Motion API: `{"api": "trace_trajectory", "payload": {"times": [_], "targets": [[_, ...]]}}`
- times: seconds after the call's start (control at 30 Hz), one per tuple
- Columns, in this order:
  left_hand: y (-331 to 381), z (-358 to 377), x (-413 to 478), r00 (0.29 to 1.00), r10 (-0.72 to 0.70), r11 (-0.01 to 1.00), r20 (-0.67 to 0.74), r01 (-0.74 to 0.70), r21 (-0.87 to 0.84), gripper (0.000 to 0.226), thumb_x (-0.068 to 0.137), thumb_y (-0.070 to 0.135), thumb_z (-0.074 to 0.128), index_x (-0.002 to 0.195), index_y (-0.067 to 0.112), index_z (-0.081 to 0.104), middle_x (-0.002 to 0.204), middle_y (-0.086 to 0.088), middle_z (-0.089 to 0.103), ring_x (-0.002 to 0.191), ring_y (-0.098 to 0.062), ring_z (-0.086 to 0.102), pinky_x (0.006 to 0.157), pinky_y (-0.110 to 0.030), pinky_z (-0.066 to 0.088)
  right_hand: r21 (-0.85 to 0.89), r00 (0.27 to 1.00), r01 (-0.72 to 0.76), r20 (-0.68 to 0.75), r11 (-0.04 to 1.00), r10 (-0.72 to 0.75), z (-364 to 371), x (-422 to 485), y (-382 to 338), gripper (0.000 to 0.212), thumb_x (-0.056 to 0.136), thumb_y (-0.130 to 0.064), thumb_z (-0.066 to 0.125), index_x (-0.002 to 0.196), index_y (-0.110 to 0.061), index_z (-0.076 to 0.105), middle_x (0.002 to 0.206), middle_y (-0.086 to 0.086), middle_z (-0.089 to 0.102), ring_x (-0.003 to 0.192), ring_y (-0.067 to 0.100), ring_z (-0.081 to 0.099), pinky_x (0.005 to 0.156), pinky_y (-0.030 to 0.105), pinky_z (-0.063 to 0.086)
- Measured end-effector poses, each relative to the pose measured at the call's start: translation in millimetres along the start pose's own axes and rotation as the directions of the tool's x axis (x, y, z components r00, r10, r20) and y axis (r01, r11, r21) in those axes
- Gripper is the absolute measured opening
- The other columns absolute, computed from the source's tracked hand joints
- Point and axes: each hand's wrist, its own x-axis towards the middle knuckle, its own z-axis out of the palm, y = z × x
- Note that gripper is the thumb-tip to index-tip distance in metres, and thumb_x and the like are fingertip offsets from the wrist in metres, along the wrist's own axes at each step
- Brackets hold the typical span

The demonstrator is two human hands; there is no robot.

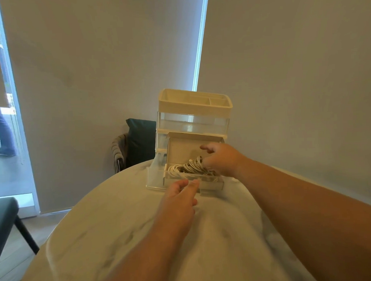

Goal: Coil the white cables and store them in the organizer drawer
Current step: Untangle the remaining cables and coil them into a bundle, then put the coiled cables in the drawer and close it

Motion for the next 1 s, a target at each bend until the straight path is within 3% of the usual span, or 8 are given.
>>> {"api": "trace_trajectory", "payload": {"times": [0.13,0.27,0.37,0.43,0.6,0.8,0.9,1.0], "targets": [[-0.3,-0.4,-1.0,1.0,0.001,0.999,0.01,-0.001,0.039,0.037,0.093,0.046,0.058,0.125,0.028,0.057,0.112,0.005,0.065,0.101,-0.014,0.064,0.087,-0.034,0.054,-0.195,0.987,0.053,0.161,0.979,-0.021,0.9,6.3,-0.7,0.068,0.082,-0.025,0.072,0.144,-0.032,0.046,0.142,-0.001,0.054,0.124,0.017,0.054,0.091,0.021,0.04],[-0.9,-0.8,-0.7,1.0,0.002,1.0,-0.003,-0.002,0.03,0.036,0.092,0.047,0.059,0.123,0.028,0.059,0.11,0.005,0.066,0.1,-0.016,0.065,0.086,-0.036,0.054,-0.1,0.995,0.009,0.099,0.995,0.001,-1.0,12.0,-0.4,0.054,0.075,-0.031,0.08,0.124,-0.03,0.059,0.117,0.0,0.061,0.096,0.015,0.058,0.075,0.026,0.048],[-0.9,-0.7,-0.1,1.0,0.004,0.999,0.002,-0.004,0.044,0.036,0.092,0.048,0.058,0.123,0.029,0.058,0.111,0.006,0.066,0.1,-0.015,0.065,0.086,-0.035,0.054,-0.034,0.999,-0.022,0.046,0.999,0.024,-2.6,14.8,0.2,0.051,0.068,-0.037,0.086,0.113,-0.028,0.063,0.11,-0.001,0.062,0.095,0.015,0.059,0.077,0.028,0.049],[-1.5,-0.5,0.3,1.0,0.009,0.999,0.0,-0.009,0.05,0.039,0.092,0.049,0.059,0.125,0.029,0.058,0.112,0.006,0.065,0.099,-0.014,0.065,0.085,-0.034,0.054,-0.11,0.995,-0.022,0.089,0.994,0.032,-0.7,14.2,0.8,0.046,0.072,-0.035,0.085,0.113,-0.026,0.065,0.106,-0.003,0.063,0.089,0.013,0.058,0.071,0.024,0.045],[-1.3,-0.6,-0.9,1.0,0.003,0.999,0.005,-0.003,0.049,0.039,0.091,0.049,0.059,0.125,0.03,0.058,0.11,0.007,0.066,0.099,-0.013,0.065,0.091,-0.038,0.054,-0.368,0.996,0.016,0.086,0.93,0.017,6.4,13.6,-5.7,0.036,0.084,-0.024,0.071,0.119,-0.018,0.066,0.119,0.0,0.065,0.105,0.018,0.059,0.085,0.027,0.048],[-1.0,-0.7,-0.9,1.0,-0.003,0.999,-0.001,0.004,0.035,0.038,0.092,0.048,0.059,0.124,0.029,0.059,0.11,0.006,0.066,0.1,-0.015,0.065,0.086,-0.035,0.054,-0.495,0.991,-0.001,0.117,0.869,0.068,11.4,21.2,-13.8,0.03,0.084,-0.026,0.068,0.112,-0.015,0.072,0.112,0.005,0.069,0.1,0.022,0.063,0.091,0.037,0.055],[-0.8,-0.5,-0.9,1.0,-0.002,0.999,-0.008,0.003,0.036,0.035,0.092,0.046,0.059,0.122,0.029,0.059,0.107,0.006,0.066,0.099,-0.015,0.065,0.083,-0.034,0.054,-0.51,0.985,0.002,0.147,0.86,0.085,10.5,18.7,-15.5,0.037,0.085,-0.032,0.069,0.117,-0.013,0.07,0.114,0.006,0.068,0.105,0.023,0.062,0.095,0.038,0.053],[0.3,-0.7,-1.0,1.0,0.003,1.0,-0.021,-0.003,0.022,0.03,0.093,0.044,0.058,0.119,0.029,0.06,0.106,0.006,0.067,0.098,-0.014,0.065,0.084,-0.035,0.055,-0.389,0.984,-0.017,0.159,0.921,0.085,1.6,13.5,-15.0,0.04,0.084,-0.037,0.069,0.116,-0.012,0.07,0.116,0.008,0.068,0.102,0.023,0.061,0.087,0.03,0.051]]}}
